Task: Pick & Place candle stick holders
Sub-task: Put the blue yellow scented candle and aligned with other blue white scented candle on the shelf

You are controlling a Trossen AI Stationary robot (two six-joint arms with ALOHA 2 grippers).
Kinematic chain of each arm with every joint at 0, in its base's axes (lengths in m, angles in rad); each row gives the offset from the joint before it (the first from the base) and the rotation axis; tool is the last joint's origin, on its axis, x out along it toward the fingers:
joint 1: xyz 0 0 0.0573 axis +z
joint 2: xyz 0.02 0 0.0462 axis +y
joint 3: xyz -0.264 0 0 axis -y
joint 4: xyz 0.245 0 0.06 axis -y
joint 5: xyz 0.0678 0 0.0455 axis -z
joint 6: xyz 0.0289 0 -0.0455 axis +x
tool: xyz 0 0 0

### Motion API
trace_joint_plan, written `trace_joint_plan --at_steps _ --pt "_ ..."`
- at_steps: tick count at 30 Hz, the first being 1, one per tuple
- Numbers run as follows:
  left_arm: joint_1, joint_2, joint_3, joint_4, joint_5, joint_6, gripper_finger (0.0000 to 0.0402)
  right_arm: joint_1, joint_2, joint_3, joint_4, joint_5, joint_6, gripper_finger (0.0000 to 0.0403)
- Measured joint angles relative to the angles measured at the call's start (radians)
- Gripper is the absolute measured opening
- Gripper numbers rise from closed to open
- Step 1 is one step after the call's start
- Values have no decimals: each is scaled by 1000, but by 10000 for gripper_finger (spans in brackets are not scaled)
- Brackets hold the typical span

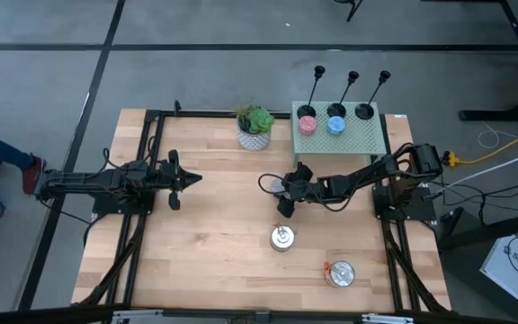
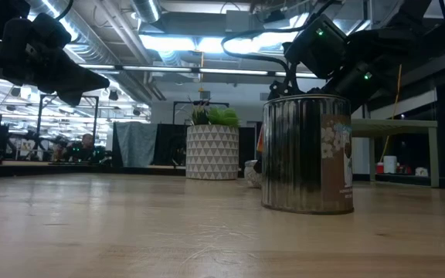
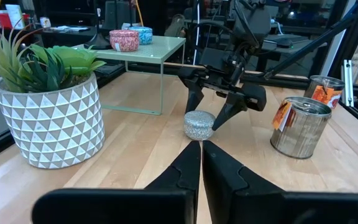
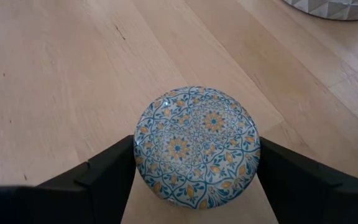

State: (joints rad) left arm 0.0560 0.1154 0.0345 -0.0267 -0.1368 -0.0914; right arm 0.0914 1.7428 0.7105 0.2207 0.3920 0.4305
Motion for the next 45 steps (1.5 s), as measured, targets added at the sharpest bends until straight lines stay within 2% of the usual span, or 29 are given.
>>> trace_joint_plan --at_steps 24,45 --pt "0 0 0 0 0 0 8 0 0 0 1 23 0 308" --pt "0 0 0 0 0 0 13 1 -4 4 -58 -53 -19 285"
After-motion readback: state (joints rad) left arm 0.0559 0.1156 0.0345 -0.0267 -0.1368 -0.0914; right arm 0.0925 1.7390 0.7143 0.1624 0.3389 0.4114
